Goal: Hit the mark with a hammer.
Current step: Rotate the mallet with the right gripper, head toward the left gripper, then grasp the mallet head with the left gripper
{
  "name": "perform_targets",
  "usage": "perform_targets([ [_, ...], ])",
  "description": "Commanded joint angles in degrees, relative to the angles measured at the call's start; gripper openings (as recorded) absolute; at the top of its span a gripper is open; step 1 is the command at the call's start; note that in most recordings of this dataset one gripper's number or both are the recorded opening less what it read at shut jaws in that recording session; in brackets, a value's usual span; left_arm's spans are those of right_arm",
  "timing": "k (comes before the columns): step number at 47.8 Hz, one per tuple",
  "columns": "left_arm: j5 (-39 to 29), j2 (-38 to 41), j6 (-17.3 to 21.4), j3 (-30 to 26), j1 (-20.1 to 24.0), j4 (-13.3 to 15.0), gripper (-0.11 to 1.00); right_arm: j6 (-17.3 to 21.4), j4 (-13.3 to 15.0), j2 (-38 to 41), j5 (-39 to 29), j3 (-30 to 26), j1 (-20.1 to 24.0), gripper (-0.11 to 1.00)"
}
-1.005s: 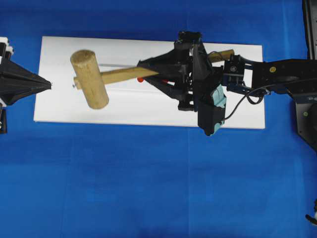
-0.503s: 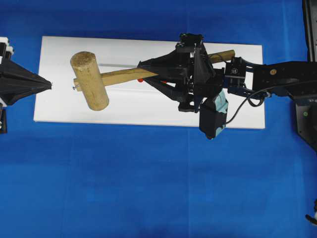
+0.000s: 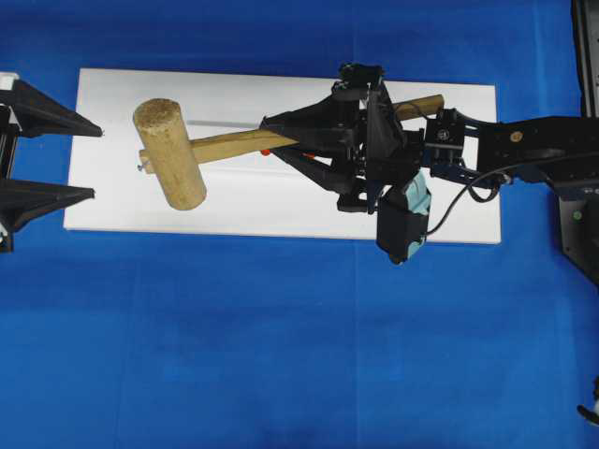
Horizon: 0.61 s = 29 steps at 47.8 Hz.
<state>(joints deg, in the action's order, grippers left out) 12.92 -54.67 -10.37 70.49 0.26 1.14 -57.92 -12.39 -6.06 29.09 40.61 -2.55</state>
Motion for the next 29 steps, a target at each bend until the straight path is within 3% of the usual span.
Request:
perform_targets([
  [1,0.6,1.2,-0.2,-0.5,0.5,0.1,0.94,0.2,-0.2,-2.0,0.8,-0.8,0.3,0.1],
  [15,5.7,6.8,-0.3,-2.0,2.5,0.1,0.94,0.2,-0.2,-2.0,0.8,-1.0,0.4,0.1],
  [29,11.7,18.8,-0.3,-7.6,2.7,0.1,0.94,0.2,-0.2,-2.0,0.7,-1.0,0.4,0.1],
])
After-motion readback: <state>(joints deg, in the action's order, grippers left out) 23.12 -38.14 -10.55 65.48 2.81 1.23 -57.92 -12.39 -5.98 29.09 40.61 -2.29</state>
